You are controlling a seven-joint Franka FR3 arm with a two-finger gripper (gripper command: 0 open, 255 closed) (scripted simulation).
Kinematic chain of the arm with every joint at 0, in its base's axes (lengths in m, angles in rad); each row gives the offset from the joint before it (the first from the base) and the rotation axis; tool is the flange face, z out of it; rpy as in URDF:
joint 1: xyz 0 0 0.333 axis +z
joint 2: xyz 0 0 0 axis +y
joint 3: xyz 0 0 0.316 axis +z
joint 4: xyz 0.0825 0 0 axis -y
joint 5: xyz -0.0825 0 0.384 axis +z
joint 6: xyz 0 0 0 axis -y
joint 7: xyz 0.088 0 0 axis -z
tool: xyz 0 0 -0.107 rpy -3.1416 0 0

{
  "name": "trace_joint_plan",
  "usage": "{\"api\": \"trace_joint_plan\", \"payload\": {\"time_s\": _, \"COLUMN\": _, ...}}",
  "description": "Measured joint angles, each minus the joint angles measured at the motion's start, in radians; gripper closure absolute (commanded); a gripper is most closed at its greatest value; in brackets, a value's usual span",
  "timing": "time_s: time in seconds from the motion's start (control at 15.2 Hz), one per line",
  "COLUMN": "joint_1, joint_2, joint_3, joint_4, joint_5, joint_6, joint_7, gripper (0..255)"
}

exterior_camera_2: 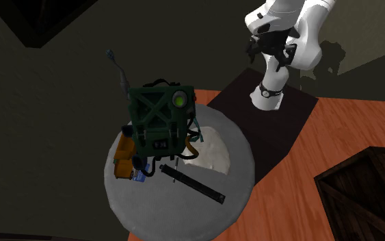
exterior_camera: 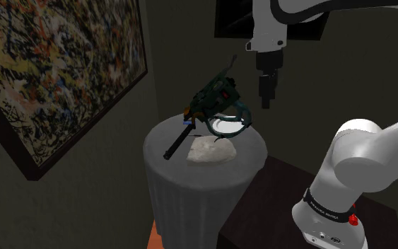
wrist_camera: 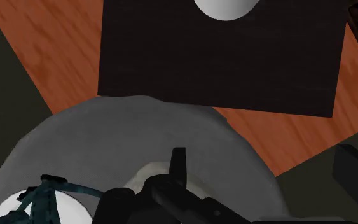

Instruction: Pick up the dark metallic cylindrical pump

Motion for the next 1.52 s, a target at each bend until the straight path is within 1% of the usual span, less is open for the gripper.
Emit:
{"api": "trace_joint_plan", "payload": {"time_s": 0.13, "joint_1": -0.003, "joint_2": 0.008, "joint_3": 0.006, "joint_4": -0.003, "joint_5": 0.007, "joint_6": 0.014, "joint_7": 0.017, "gripper": 0}}
{"api": "trace_joint_plan", "payload": {"time_s": 0.26, "joint_1": -0.008, "joint_2": 0.018, "joint_3": 0.037, "joint_4": -0.030, "joint_5": 0.036, "joint_6": 0.062, "joint_7": 0.086, "gripper": 0}}
{"api": "trace_joint_plan", "payload": {"time_s": 0.66, "joint_1": -0.033, "joint_2": 0.161, "joint_3": 0.128, "joint_4": -0.059, "joint_5": 0.113, "joint_6": 0.281, "joint_7": 0.318, "gripper": 0}}
{"api": "trace_joint_plan", "payload": {"time_s": 0.99, "joint_1": -0.059, "joint_2": 0.311, "joint_3": 0.200, "joint_4": -0.063, "joint_5": 0.147, "joint_6": 0.480, "joint_7": 0.511, "gripper": 0}}
{"api": "trace_joint_plan", "payload": {"time_s": 1.32, "joint_1": -0.090, "joint_2": 0.485, "joint_3": 0.257, "joint_4": -0.014, "joint_5": 0.141, "joint_6": 0.650, "joint_7": 0.708, "gripper": 0}}
{"api": "trace_joint_plan", "payload": {"time_s": 1.52, "joint_1": -0.112, "joint_2": 0.597, "joint_3": 0.277, "joint_4": 0.027, "joint_5": 0.114, "joint_6": 0.745, "joint_7": 0.825, "gripper": 0}}
